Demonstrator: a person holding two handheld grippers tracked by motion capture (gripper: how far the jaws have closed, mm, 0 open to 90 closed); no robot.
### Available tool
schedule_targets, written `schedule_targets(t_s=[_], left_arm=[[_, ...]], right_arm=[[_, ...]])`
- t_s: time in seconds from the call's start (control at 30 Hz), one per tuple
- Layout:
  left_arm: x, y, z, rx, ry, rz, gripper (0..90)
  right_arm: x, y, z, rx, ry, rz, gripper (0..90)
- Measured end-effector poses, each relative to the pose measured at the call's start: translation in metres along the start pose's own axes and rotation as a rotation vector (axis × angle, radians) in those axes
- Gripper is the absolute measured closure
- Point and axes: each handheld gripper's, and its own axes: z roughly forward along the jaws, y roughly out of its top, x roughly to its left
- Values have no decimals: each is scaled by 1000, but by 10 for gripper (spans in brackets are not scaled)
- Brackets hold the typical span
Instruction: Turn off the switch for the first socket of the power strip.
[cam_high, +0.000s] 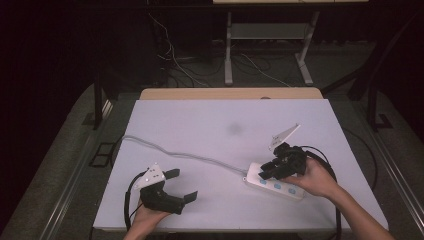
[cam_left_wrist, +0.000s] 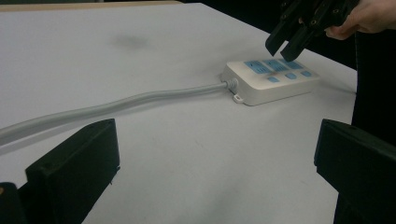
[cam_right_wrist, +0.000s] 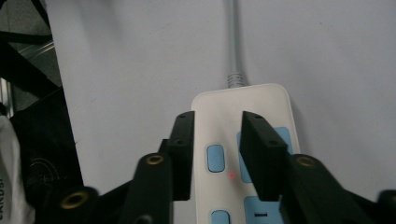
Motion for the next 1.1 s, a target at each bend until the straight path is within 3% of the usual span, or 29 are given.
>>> schedule_targets(t_s=[0.13,0.27,0.73,1.1], left_arm=[[0,0,0,0,-1,1,0],[0,0,0,2,-1,2,0],[0,0,1,5,-3,4,0],[0,0,1,5,5,7,0]], right_arm=[[-1,0,2,12,23,-18,835],[-1,0,4,30,36,-25,895],[-3,1,16,93,50,-45,895],[-3,0,25,131,22,-65,896]])
